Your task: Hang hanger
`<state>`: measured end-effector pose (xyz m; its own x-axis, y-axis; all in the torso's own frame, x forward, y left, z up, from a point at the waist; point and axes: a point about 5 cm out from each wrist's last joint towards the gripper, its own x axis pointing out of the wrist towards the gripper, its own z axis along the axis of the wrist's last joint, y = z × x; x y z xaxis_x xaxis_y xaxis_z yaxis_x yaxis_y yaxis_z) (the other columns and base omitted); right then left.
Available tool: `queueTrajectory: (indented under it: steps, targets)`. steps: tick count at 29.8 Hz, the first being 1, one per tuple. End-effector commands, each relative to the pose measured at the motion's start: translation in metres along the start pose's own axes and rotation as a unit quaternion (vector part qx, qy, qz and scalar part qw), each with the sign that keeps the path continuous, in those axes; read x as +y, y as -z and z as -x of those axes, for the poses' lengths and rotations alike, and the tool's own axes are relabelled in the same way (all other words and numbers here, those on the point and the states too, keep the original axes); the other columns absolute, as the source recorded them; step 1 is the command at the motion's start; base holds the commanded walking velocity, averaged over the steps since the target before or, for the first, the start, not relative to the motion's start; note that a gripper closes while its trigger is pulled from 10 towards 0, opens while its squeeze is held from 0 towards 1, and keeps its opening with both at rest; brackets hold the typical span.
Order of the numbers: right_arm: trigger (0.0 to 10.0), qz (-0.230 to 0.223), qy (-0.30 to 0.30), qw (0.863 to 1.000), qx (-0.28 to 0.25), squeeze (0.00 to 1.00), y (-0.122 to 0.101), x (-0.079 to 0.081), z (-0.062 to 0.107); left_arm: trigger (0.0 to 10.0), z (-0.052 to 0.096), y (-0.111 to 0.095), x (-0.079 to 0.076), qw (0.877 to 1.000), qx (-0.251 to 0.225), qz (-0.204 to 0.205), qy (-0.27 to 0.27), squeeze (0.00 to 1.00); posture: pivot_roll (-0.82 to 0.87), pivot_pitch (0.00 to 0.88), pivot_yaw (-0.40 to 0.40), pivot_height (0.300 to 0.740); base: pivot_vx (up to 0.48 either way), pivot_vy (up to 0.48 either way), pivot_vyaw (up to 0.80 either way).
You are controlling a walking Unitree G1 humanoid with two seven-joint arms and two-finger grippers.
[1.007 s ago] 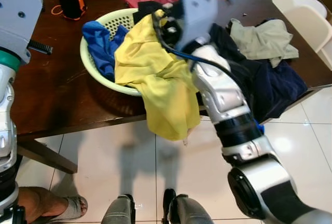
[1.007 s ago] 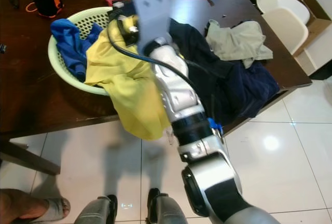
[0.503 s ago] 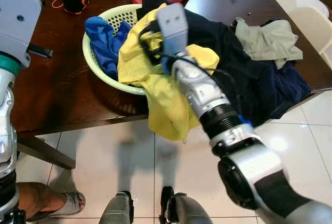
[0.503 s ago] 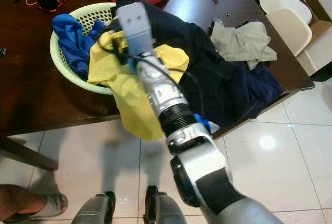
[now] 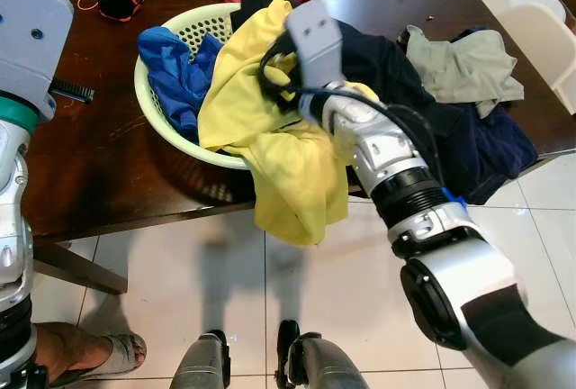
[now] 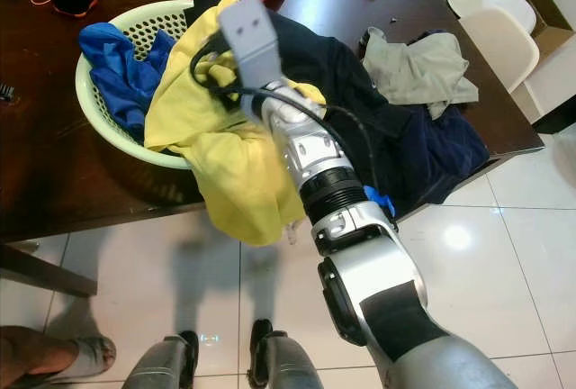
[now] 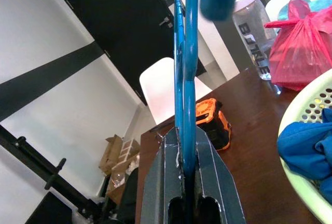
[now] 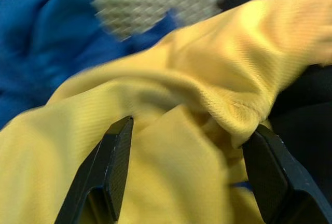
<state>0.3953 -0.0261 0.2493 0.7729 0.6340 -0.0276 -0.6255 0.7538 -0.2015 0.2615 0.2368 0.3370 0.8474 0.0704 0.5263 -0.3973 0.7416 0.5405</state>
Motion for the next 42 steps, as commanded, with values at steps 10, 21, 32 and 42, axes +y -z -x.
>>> queueTrajectory:
  steps: [10, 21, 32, 42]
  targets:
    - [8.1, -0.098, 0.079, 0.992, -0.008, 0.0, 0.008, 0.002, -0.008, 10.0, 0.004, -0.003, -0.001, 1.0, -0.007, 0.004, -0.01, 0.0, 0.17, 0.182, -0.104, 0.74, 0.0, 0.0, 0.0]
    - [0.0, -0.156, 0.109, 0.982, -0.024, 0.0, 0.008, -0.007, -0.005, 10.0, 0.005, -0.004, -0.002, 1.0, -0.007, 0.008, -0.01, 0.0, 0.16, 0.176, -0.105, 0.74, 0.0, 0.0, 0.0]
    - [0.0, -0.135, 0.076, 0.986, -0.055, 0.0, -0.003, -0.002, -0.007, 10.0, 0.005, -0.004, -0.004, 1.0, -0.007, 0.011, -0.011, 0.0, 0.16, 0.182, -0.104, 0.74, 0.0, 0.0, 0.0]
    - [0.0, -0.099, 0.102, 0.963, -0.231, 0.0, -0.089, -0.044, 0.017, 10.0, 0.004, -0.003, -0.006, 1.0, -0.007, 0.013, -0.012, 0.0, 0.15, 0.179, -0.1, 0.74, 0.0, 0.0, 0.0]
